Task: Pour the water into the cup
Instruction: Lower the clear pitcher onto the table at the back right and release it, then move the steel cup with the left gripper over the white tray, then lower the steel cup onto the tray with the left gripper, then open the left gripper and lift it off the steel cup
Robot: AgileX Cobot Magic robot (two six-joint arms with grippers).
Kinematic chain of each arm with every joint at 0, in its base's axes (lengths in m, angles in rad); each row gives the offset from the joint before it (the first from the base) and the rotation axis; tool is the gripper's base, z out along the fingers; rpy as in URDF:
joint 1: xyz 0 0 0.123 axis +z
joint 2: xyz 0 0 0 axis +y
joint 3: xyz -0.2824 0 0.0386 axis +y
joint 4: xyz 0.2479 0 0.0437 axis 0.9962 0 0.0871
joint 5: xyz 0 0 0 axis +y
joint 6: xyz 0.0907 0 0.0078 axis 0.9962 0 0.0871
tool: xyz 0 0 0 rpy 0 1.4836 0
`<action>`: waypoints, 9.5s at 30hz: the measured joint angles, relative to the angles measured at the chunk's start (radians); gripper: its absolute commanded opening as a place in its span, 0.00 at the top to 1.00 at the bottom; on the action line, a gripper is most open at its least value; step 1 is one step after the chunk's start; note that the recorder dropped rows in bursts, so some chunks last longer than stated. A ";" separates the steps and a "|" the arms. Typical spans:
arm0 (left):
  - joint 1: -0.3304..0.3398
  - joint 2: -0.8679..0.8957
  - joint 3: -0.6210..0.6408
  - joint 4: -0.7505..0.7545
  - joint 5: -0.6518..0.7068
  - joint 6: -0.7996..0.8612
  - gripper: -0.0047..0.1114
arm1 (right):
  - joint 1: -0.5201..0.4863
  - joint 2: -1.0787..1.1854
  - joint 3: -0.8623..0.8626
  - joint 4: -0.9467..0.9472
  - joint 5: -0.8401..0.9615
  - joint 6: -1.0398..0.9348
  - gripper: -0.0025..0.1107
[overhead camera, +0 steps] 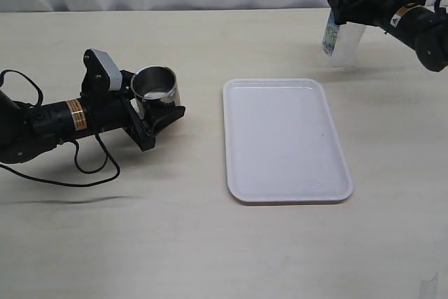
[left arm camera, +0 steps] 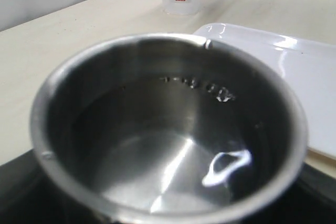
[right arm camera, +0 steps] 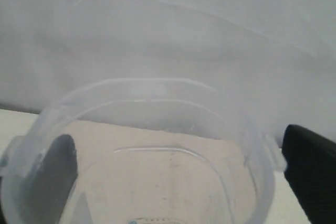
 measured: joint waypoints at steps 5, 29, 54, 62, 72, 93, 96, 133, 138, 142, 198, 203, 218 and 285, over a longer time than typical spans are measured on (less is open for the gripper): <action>0.000 0.000 0.000 0.000 0.000 0.000 0.96 | 0.000 -0.023 0.029 0.000 -0.002 0.026 0.01; 0.000 0.000 0.000 0.000 0.000 0.000 0.96 | 0.000 -0.305 0.419 0.006 -0.164 -0.051 0.01; 0.000 0.000 -0.015 -0.015 0.000 -0.003 0.96 | 0.000 -0.873 0.535 -0.001 0.225 0.189 0.01; 0.000 0.001 -0.071 0.006 0.000 -0.089 0.96 | 0.000 -0.917 0.535 -0.001 0.335 0.225 0.01; -0.055 0.001 -0.120 0.016 0.045 -0.129 0.96 | 0.000 -0.917 0.535 -0.001 0.342 0.229 0.01; -0.282 0.001 -0.269 0.025 0.219 -0.162 0.96 | 0.000 -0.917 0.535 -0.001 0.344 0.230 0.01; -0.315 0.001 -0.284 0.027 0.230 -0.171 0.96 | 0.000 -0.917 0.535 -0.001 0.344 0.230 0.01; -0.442 0.021 -0.360 -0.009 0.310 -0.246 0.96 | 0.000 -0.917 0.535 -0.001 0.344 0.232 0.01; -0.442 0.096 -0.389 -0.011 0.315 -0.253 0.96 | 0.000 -0.917 0.535 -0.001 0.344 0.232 0.01; -0.442 0.124 -0.415 -0.015 0.309 -0.256 0.96 | 0.000 -0.917 0.535 -0.001 0.341 0.232 0.01; -0.442 0.156 -0.419 -0.028 0.306 -0.238 0.10 | 0.000 -0.917 0.535 -0.001 0.340 0.232 0.01; -0.442 0.156 -0.419 -0.028 0.306 -0.238 0.10 | 0.000 -0.917 0.535 -0.001 0.340 0.232 0.01; -0.442 0.154 -0.419 -0.030 0.310 -0.238 0.10 | 0.000 -0.917 0.535 -0.001 0.340 0.232 0.01; -0.373 0.132 -0.419 -0.088 -0.036 -0.211 0.11 | 0.000 -0.917 0.535 -0.001 0.340 0.232 0.01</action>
